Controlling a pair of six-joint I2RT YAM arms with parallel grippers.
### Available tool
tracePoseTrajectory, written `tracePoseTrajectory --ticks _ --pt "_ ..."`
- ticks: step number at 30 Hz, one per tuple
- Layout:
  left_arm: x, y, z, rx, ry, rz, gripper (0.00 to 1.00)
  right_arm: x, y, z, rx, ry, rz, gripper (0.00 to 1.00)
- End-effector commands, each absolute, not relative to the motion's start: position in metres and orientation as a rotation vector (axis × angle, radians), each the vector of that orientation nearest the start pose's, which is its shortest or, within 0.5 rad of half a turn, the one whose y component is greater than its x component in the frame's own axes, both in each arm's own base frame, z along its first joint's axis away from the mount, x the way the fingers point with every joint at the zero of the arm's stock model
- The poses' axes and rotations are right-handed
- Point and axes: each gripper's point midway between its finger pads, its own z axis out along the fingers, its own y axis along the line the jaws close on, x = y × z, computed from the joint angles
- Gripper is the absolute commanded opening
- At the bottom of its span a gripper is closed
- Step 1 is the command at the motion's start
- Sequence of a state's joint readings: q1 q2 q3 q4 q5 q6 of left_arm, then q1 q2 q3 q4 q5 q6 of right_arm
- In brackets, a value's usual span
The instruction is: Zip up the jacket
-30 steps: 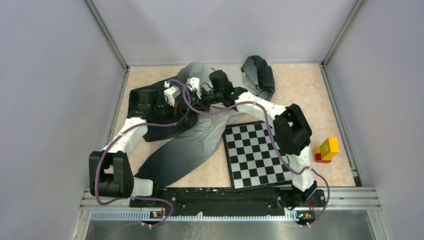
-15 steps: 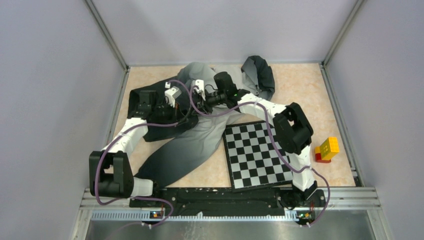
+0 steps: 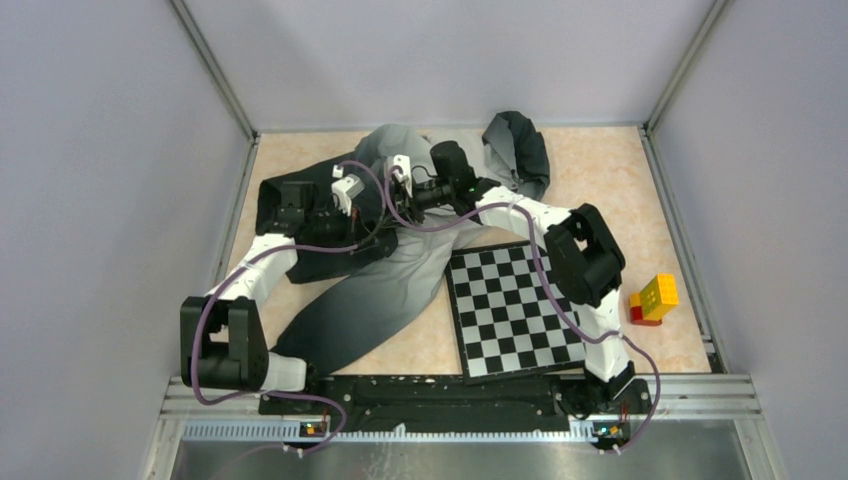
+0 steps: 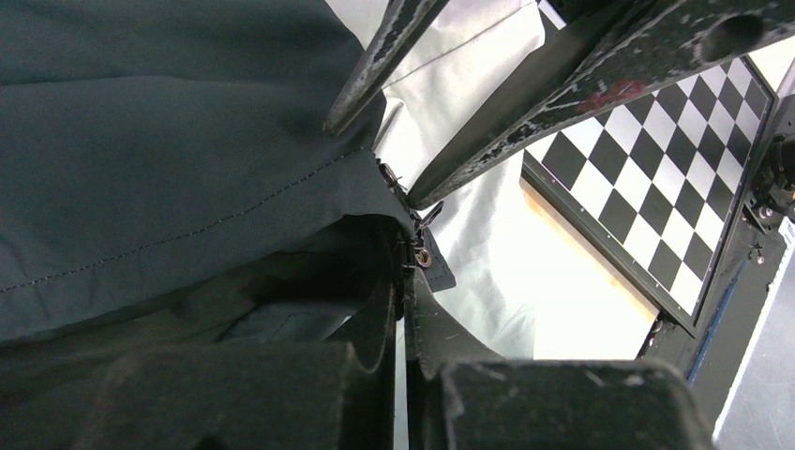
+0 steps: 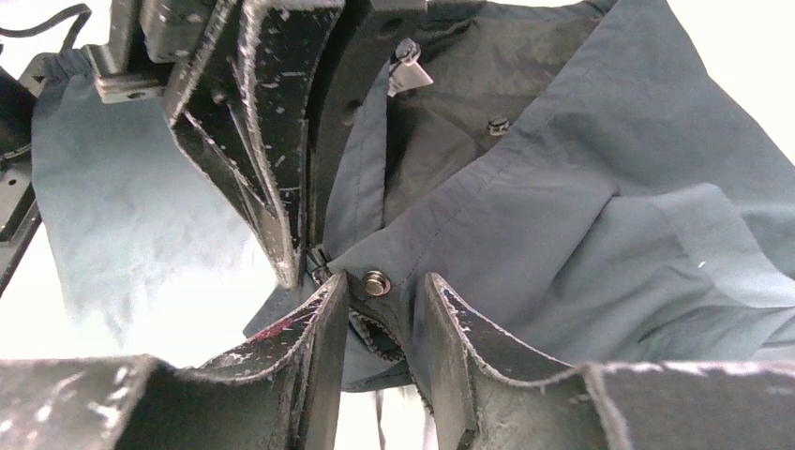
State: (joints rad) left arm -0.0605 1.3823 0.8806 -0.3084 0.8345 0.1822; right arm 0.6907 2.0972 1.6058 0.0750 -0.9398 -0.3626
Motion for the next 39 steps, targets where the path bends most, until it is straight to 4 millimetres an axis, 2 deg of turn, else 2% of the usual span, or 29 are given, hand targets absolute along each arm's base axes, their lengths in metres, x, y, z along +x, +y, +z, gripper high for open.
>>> tracePoseTrajectory --ticks 1,7,11,19,25,31,34,39 --pt "0.316 -0.147 0.146 0.686 2.069 -0.927 0.00 0.349 0.462 0.176 -1.481 1.245 1.169 0.36" --pt "0.316 -0.147 0.147 0.688 2.067 -0.925 0.00 0.348 0.464 0.174 -1.488 1.237 1.179 0.36" --pt "0.316 -0.148 0.147 0.689 2.066 -0.929 0.00 0.347 0.466 0.179 -1.479 1.220 1.197 0.29" --pt "0.316 -0.147 0.146 0.687 2.072 -0.927 0.00 0.345 0.462 0.187 -1.466 1.204 1.207 0.34" --pt "0.316 -0.148 0.145 0.687 2.074 -0.932 0.00 0.344 0.464 0.187 -1.468 1.201 1.233 0.21" --pt "0.316 -0.147 0.145 0.688 2.072 -0.929 0.00 0.342 0.465 0.187 -1.475 1.194 1.252 0.13" --pt "0.316 -0.147 0.145 0.690 2.069 -0.928 0.00 0.340 0.466 0.187 -1.482 1.186 1.268 0.01" --pt "0.317 -0.146 0.147 0.692 2.058 -0.910 0.00 0.328 0.463 0.191 -1.513 1.139 1.327 0.00"
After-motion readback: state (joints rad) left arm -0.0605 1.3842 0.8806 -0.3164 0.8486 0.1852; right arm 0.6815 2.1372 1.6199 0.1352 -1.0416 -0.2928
